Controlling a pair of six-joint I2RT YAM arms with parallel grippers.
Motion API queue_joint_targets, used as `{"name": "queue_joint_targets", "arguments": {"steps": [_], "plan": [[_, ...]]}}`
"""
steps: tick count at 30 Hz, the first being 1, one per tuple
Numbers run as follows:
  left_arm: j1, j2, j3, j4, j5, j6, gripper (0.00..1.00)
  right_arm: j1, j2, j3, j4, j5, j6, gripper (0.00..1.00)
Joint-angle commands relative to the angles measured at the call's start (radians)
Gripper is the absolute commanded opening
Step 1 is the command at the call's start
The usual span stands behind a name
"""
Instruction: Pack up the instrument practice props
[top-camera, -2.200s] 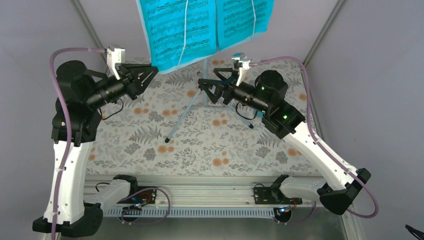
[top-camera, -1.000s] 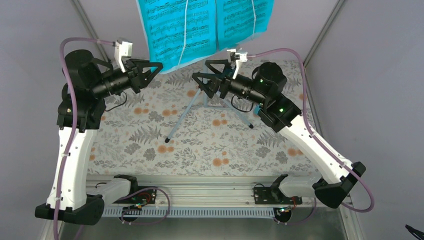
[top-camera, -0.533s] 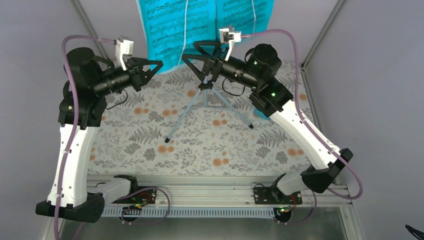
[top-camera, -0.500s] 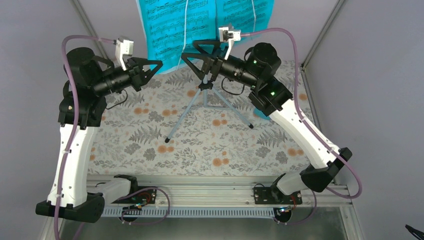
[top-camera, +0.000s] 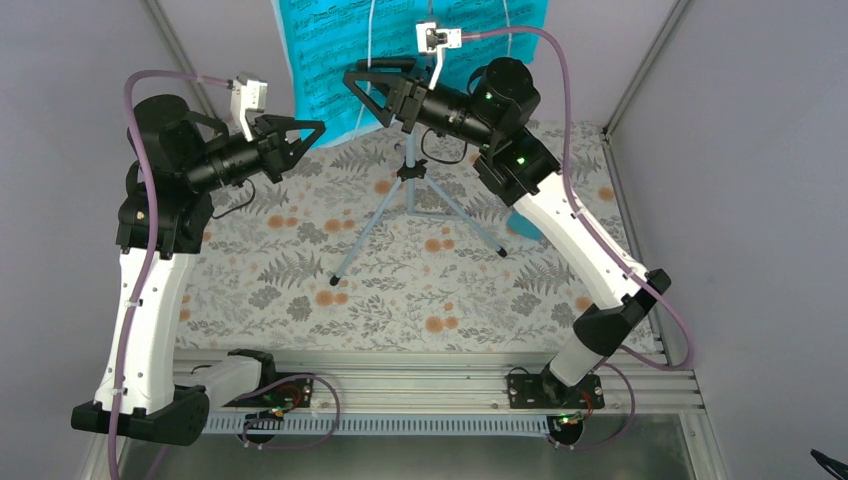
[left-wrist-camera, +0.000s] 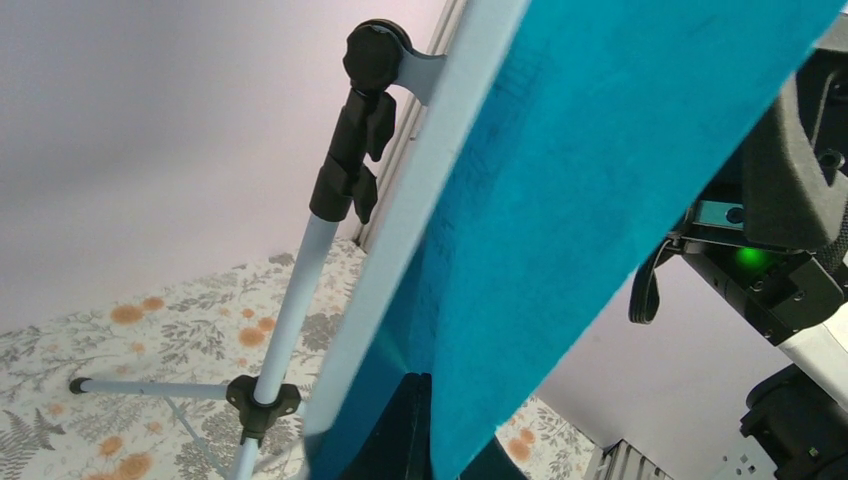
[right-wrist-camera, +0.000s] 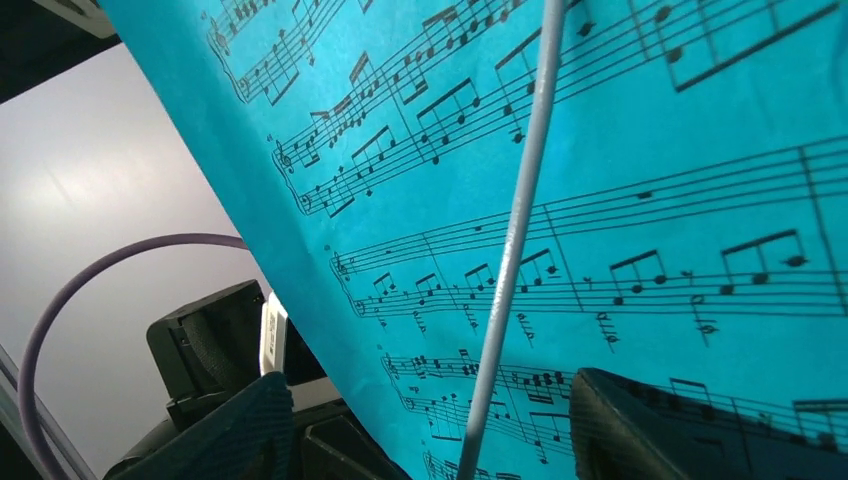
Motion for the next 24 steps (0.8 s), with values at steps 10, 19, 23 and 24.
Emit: {"name": "queue_joint_targets", "arguments": {"steps": [10, 19, 23, 24], "plan": [[0.004, -0.015, 0.017, -0.014, -0.021, 0.018, 0.02, -0.002, 0.070, 0.053, 0.211, -0.061, 0.073, 0.03], [0.004, -0.049, 0.006, -0.014, -0.165, -0.007, 0.02, -0.002, 0.027, -0.069, 0.329, -0.045, 0.030, 0.03], [0.006, -0.068, 0.019, -0.022, -0.294, -0.022, 0.02, -0.002, 0.028, -0.065, 0.321, -0.033, 0.024, 0.03], [0.005, -0.076, 0.023, -0.020, -0.321, -0.027, 0.02, -0.002, 0.028, -0.065, 0.316, -0.029, 0.021, 0.03]]}}
